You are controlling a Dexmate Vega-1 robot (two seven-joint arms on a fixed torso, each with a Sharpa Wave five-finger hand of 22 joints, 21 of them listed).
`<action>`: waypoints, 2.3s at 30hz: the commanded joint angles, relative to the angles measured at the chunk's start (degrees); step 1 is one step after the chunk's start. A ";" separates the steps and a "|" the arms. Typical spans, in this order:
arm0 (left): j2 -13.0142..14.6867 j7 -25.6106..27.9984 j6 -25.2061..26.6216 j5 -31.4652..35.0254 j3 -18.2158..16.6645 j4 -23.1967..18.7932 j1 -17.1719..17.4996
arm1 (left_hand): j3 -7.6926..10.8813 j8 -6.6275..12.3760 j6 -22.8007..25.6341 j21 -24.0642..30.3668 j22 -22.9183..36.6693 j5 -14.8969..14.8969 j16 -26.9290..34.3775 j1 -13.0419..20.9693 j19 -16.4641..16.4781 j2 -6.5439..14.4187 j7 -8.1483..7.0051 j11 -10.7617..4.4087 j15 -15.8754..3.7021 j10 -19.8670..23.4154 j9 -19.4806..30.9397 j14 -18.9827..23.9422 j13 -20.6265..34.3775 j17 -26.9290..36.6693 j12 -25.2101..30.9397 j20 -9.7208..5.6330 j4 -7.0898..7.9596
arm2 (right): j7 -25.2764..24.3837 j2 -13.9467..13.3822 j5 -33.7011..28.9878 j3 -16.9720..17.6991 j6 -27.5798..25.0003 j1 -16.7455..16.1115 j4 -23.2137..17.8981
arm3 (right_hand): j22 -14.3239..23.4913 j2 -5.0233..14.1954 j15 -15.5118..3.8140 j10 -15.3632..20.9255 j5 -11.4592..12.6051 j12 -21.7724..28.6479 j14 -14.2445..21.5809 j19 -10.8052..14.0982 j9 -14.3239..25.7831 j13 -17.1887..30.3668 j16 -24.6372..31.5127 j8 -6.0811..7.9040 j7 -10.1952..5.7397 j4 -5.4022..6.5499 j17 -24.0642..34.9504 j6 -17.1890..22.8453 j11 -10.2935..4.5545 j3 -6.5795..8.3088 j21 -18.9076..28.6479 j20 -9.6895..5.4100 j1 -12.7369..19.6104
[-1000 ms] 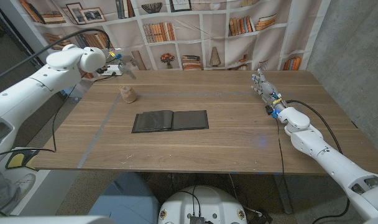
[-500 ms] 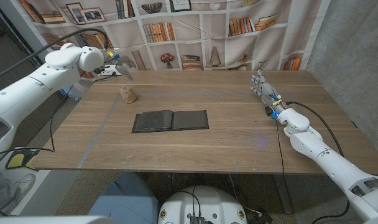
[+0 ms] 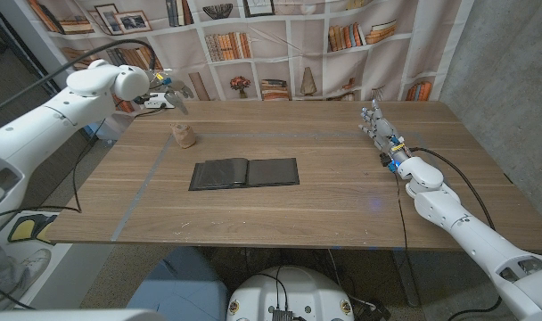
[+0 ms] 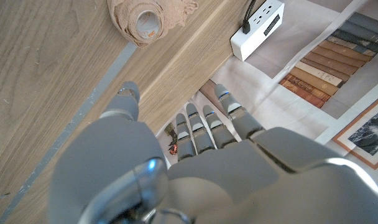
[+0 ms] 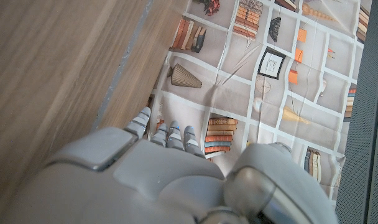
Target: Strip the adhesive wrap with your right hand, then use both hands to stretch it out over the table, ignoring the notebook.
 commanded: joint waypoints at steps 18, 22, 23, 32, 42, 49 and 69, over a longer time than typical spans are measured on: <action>-1.80 4.14 -6.87 5.09 4.54 6.35 -4.62 | -0.39 0.50 1.41 -0.58 0.25 -0.43 -0.08 -0.06 -0.18 0.02 -0.39 0.02 -0.65 0.86 0.24 1.08 0.36 0.03 0.27 -0.68 -0.11 | -0.01 0.03 -0.12 0.03 -0.43 0.73 0.32 | 0.15 0.27 -0.53 0.17 -0.18 0.02 -1.04 0.24 0.02 0.22 0.02 0.22 -0.12 -0.32 0.04 0.47 -0.02 -0.01 0.08 0.07 0.83; -1.71 4.21 -7.28 6.19 5.04 6.55 -4.97 | -0.32 0.49 1.49 -0.66 0.25 -0.41 -0.10 0.31 -0.28 0.20 -0.36 -0.04 -0.79 0.99 0.24 1.18 0.37 0.01 0.29 -0.72 -0.25 | 0.12 0.08 -0.03 0.03 -0.50 0.90 0.42 | 0.15 0.28 -0.54 0.19 -0.19 0.02 -1.06 0.25 0.02 0.22 0.00 0.22 -0.12 -0.34 0.04 0.51 -0.04 0.00 0.07 0.10 0.85; -1.67 4.29 -7.59 6.72 5.29 6.69 -5.19 | -0.27 0.56 1.71 -0.66 0.25 -0.39 -0.09 0.48 -0.27 0.30 -0.48 -0.02 -0.86 1.09 0.24 1.27 0.38 0.00 0.31 -0.72 -0.32 | 0.16 0.07 -0.20 -0.02 -0.33 0.96 0.55 | 0.15 0.29 -0.52 0.15 -0.19 0.00 -1.05 0.25 0.02 0.22 0.00 0.22 -0.13 -0.34 0.04 0.52 -0.02 0.00 0.07 0.09 0.86; -0.87 7.44 -9.46 10.46 6.22 6.73 -5.52 | -0.31 0.97 3.27 -1.02 0.21 -0.37 -0.07 1.61 -0.96 0.08 -0.66 -0.02 -1.32 2.09 0.24 2.01 0.40 -0.13 0.58 -0.45 -0.83 | -0.18 0.06 -0.01 0.05 -0.80 0.80 0.20 | 0.16 0.29 -0.50 0.20 -0.20 -0.01 -1.06 0.29 0.02 0.22 -0.02 0.18 -0.12 -0.37 0.05 0.53 -0.13 0.01 0.07 0.07 0.86; -2.34 6.78 -11.83 14.58 8.70 8.75 -7.66 | 0.88 0.74 3.68 -1.28 0.13 -0.24 -0.42 5.65 -1.59 0.70 -1.25 -0.33 -1.83 2.06 0.21 1.97 0.36 -0.18 0.29 -0.28 -1.77 | -0.44 0.05 -0.16 0.03 -0.67 0.51 0.07 | 0.16 0.33 -0.53 0.20 -0.21 -0.03 -1.04 0.28 0.03 0.22 -0.02 0.15 -0.19 -0.38 0.06 0.53 0.00 0.04 0.06 0.06 0.85; -2.05 9.37 -11.62 17.82 9.73 8.50 -7.27 | 1.09 0.97 4.79 -1.30 0.12 -0.44 -0.27 7.76 -1.82 0.40 -1.64 -0.81 -2.32 2.84 0.23 2.68 0.37 -0.20 0.44 -0.15 -1.79 | -0.94 0.10 -0.25 0.05 -0.80 0.33 -0.05 | 0.16 0.36 -0.53 0.17 -0.22 -0.06 -1.05 0.28 0.03 0.22 -0.03 0.13 -0.20 -0.38 0.06 0.54 -0.09 0.06 0.05 0.08 0.83; -2.89 7.68 -9.44 21.08 11.19 8.58 -7.44 | 0.40 0.66 4.75 -1.52 0.17 -0.66 -0.33 8.96 -2.83 -0.61 -1.74 -1.32 -2.37 3.08 0.27 3.13 0.42 -0.20 0.32 -0.10 -1.27 | -0.90 0.97 -0.34 -0.38 -0.94 1.18 1.27 | 0.16 0.49 -0.56 0.18 -0.24 -0.10 -1.01 0.33 0.03 0.22 -0.04 0.05 -0.17 -0.41 0.07 0.50 -0.07 0.14 0.04 0.11 0.82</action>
